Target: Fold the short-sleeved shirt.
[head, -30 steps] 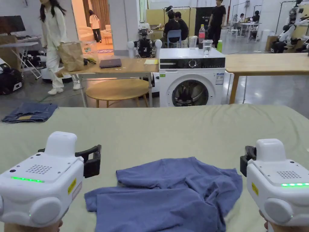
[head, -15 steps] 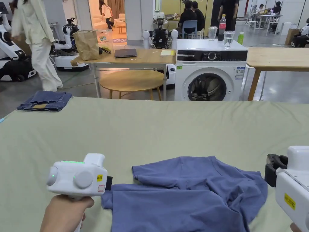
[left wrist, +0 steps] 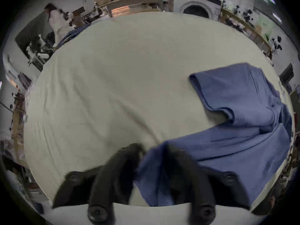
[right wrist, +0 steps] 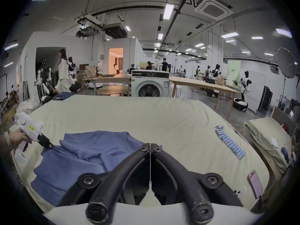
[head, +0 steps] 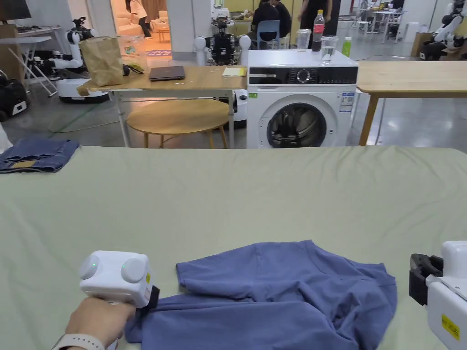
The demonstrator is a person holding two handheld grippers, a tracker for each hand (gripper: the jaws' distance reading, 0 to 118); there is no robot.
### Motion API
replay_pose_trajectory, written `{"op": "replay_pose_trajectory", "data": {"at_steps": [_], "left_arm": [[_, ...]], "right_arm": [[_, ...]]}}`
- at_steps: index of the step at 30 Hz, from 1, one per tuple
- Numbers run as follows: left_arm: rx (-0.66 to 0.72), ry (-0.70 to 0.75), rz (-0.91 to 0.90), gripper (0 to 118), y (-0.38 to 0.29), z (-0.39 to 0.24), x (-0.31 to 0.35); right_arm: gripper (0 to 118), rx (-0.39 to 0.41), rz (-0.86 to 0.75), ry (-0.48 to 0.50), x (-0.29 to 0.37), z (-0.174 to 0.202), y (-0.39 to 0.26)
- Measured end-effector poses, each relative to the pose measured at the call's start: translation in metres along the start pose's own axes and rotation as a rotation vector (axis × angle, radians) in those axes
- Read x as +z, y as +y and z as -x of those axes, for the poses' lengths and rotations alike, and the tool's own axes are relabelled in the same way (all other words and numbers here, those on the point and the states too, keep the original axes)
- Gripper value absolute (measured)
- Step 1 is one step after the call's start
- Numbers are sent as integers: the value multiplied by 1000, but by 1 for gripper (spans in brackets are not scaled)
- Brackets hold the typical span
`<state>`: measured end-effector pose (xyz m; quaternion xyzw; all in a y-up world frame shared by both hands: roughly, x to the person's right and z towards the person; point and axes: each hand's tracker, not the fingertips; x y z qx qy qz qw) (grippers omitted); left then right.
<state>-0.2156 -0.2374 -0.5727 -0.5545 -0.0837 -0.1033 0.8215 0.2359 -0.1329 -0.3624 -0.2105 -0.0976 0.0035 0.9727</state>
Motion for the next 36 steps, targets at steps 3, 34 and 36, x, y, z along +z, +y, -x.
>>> {"op": "replay_pose_trajectory", "data": {"at_steps": [3,34,36], "left_arm": [[-97,7,25,0,-6,-19,2],[-81,33,-352,0,5,-11,109],[-91,76,-415,0,5,-2,135]], "right_arm": [[0,-9,60,-49,-17,-24,-4],[0,-56,404,4,-169,-38,21],[0,-59,307,14,-140,-45,56]]}}
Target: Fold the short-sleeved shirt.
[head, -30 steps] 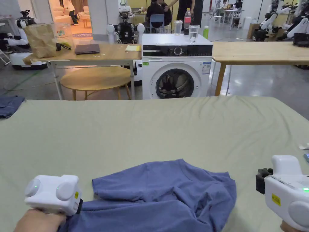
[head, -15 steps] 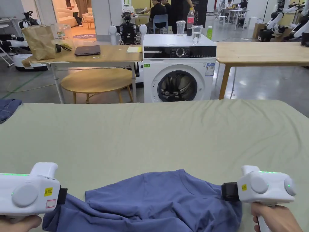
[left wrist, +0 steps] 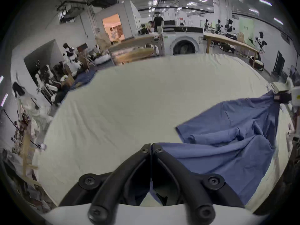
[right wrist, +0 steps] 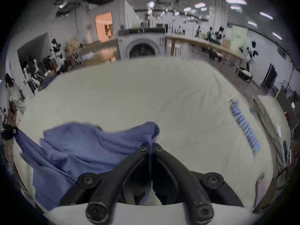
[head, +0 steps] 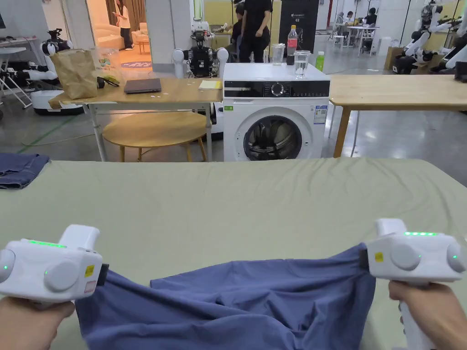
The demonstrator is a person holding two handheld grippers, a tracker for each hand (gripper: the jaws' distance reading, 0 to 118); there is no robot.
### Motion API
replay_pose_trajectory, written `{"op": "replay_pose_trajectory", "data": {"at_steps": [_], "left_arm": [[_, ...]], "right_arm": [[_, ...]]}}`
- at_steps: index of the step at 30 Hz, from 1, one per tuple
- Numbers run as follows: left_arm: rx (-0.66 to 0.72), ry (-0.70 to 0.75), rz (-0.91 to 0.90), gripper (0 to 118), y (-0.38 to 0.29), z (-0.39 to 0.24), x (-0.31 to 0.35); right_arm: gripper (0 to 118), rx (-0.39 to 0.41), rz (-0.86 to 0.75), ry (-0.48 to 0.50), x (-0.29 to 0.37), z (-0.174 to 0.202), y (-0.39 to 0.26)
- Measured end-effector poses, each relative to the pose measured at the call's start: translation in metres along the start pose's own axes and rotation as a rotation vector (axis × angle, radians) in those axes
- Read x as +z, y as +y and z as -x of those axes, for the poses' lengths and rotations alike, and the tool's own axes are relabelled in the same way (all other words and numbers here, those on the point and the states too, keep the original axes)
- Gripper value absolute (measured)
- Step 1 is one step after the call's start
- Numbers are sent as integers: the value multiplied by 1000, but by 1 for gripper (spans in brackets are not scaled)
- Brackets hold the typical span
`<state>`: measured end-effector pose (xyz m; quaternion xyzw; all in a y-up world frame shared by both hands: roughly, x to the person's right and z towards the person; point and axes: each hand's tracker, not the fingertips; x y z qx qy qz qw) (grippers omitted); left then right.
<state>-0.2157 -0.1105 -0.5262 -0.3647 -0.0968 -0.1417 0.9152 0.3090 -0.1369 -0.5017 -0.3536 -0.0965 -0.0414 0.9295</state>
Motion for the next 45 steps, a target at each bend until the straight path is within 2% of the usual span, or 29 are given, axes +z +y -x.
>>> {"op": "replay_pose_trajectory", "data": {"at_steps": [5,8,12,18,24,29,36,40,45], "left_arm": [[6,63,-129,0,37,32,60],[27,101,-217,0,66,49,99],[63,119,-322,0,109,68,137],[98,146,-479,0,185,77,178],[92,172,-572,0,245,82,195],[65,173,-532,0,236,76,156],[81,164,-394,0,166,50,56],[61,118,-352,0,137,37,45],[33,45,-351,0,89,34,77]], "right_arm": [[0,35,-201,6,92,-11,57],[0,79,-330,-34,148,-10,92],[0,60,-459,-74,198,-17,145],[0,27,-609,-128,247,-25,216],[0,7,-663,-144,251,-25,249],[0,-20,-642,-130,209,-28,232],[0,-107,-507,-160,110,-31,155],[0,-69,-455,-182,93,-41,115],[0,1,-406,-149,120,-61,52]]}}
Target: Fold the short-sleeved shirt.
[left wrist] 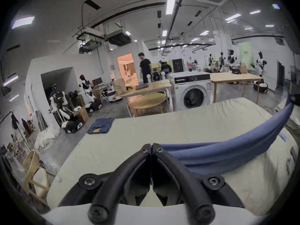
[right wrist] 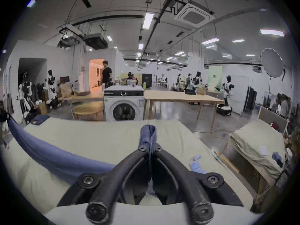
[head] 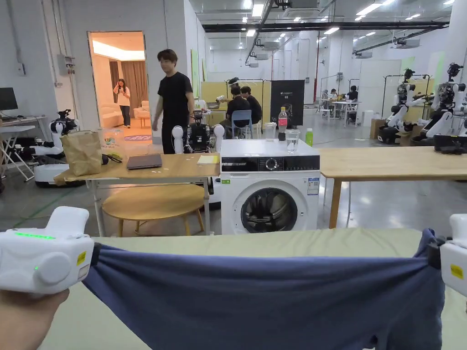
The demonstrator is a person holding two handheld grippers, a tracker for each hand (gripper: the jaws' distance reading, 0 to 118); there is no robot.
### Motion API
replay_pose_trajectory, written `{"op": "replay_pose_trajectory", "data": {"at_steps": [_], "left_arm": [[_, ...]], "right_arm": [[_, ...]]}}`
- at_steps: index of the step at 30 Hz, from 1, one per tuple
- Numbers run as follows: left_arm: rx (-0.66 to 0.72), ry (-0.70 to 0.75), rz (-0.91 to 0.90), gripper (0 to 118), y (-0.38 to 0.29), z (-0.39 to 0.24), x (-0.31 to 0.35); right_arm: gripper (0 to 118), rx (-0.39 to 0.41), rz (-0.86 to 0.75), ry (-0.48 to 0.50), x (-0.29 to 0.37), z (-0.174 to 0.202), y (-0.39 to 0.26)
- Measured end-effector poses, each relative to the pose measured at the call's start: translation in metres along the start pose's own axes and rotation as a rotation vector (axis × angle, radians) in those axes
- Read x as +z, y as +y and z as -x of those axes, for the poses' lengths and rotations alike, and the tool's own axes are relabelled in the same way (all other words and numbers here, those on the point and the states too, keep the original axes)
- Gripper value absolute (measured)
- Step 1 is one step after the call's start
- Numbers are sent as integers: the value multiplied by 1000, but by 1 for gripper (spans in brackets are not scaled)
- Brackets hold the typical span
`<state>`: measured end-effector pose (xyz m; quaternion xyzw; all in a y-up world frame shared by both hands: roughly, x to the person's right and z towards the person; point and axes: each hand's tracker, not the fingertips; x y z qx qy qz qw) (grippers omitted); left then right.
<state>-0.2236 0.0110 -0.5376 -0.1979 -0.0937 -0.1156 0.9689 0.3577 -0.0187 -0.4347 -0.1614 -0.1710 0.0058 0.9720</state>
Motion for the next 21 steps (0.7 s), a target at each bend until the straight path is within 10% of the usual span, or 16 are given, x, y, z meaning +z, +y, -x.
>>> {"op": "replay_pose_trajectory", "data": {"at_steps": [10,14,17,19,20,21], "left_arm": [[157,-129,267,0,-212,-29,113],[246,-149,403,0,-292,-32,114],[279,-110,356,8,-303,-31,125],[235,-82,273,61,-284,-38,140],[207,-82,212,83,-271,-45,146],[168,-79,161,80,-254,-56,148]], "right_arm": [[0,74,264,55,103,-28,-189],[3,-19,407,78,115,-33,-251],[22,-83,412,60,118,-41,-253],[95,-85,389,68,127,-34,-234],[116,-96,317,106,133,-26,-220],[118,-80,218,139,142,-13,-200]]}}
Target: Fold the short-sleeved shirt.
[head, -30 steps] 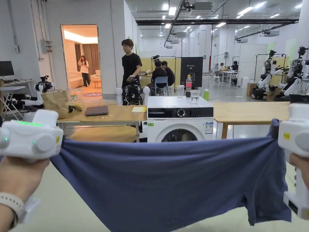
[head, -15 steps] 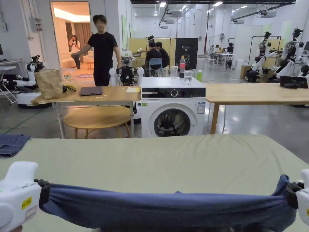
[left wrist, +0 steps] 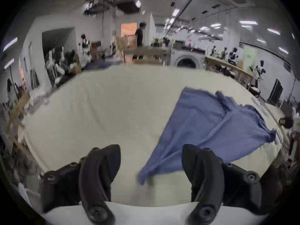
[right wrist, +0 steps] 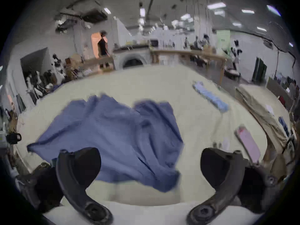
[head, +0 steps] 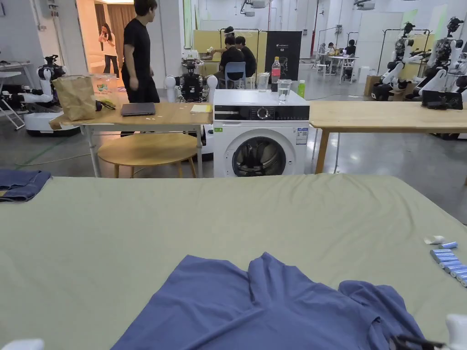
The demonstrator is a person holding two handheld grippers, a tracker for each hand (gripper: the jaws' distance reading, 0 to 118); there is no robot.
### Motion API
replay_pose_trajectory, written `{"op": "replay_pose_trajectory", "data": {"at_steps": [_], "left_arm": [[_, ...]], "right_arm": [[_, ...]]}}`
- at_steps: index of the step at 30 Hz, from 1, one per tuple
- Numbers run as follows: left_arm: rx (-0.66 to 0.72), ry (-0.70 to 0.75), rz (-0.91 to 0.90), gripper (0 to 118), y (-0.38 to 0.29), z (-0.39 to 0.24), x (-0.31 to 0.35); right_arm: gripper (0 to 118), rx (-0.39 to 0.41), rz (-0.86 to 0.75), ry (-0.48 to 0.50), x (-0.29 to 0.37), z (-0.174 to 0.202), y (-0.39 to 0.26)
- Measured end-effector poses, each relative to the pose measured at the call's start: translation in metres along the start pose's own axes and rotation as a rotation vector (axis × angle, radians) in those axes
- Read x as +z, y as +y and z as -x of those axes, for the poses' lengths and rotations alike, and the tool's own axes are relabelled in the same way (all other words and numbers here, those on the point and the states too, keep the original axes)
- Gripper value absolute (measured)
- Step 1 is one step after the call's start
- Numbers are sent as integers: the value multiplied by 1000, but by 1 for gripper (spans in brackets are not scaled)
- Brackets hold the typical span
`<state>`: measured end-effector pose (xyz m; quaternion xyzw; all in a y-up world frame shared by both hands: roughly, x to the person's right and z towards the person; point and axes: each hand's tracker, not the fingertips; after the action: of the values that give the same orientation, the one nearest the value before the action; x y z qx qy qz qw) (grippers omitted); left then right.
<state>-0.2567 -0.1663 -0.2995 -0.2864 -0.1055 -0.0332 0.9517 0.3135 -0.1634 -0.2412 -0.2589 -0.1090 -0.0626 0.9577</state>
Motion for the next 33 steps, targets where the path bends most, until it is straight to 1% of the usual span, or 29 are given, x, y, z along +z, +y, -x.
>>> {"op": "replay_pose_trajectory", "data": {"at_steps": [1,3,6,7,8,9,10,11,12,14,16,18,21,22,23,24,25,26,27,28,29,32,33], "left_arm": [[-26,-3,-30,83,11,-11,1],[-46,-32,-134,83,30,-40,8],[-100,-37,-240,83,42,-70,9],[-119,-28,-256,82,44,-77,10],[-126,-46,-254,72,45,-82,12],[-123,-51,-250,33,47,-85,13],[-125,-51,-253,0,46,-86,14],[-130,-51,-252,0,45,-84,16],[-134,-63,-290,0,46,-80,18],[-106,-89,-203,0,47,-67,16],[-86,-89,-161,0,45,-47,16],[-47,-81,-75,0,38,-21,12],[-7,-63,-5,0,23,18,6],[9,-63,27,9,18,26,3],[38,-93,81,39,12,38,-2],[62,-124,129,81,4,49,-7],[71,-126,145,94,-3,54,-11],[59,-125,172,94,-12,56,-19],[44,-131,187,113,-19,58,-25],[51,-138,187,111,-24,59,-30],[49,-154,243,108,-30,61,-40],[-4,-172,297,106,-46,51,-63],[-4,-195,322,95,-49,49,-70]], "right_arm": [[118,20,-32,30,9,15,11],[118,72,-141,74,23,49,33],[118,137,-282,83,39,88,42],[112,147,-310,91,42,96,42],[90,148,-329,110,46,103,40],[17,144,-323,130,47,107,38],[0,140,-307,121,46,111,39],[0,158,-301,118,46,112,42],[0,152,-303,142,47,111,44],[0,147,-283,160,38,114,38],[0,151,-282,165,36,115,38],[0,155,-270,173,32,119,39],[0,148,-243,185,21,122,40],[0,144,-231,190,16,124,40],[0,139,-214,196,10,126,39],[0,136,-199,201,4,129,38],[0,135,-188,206,-1,131,37],[0,141,-175,209,-7,134,36],[0,148,-163,211,-13,138,34],[0,155,-153,213,-17,140,34],[0,161,-144,217,-22,143,32],[0,176,-120,221,-35,148,32],[0,187,-113,218,-38,149,33]]}}
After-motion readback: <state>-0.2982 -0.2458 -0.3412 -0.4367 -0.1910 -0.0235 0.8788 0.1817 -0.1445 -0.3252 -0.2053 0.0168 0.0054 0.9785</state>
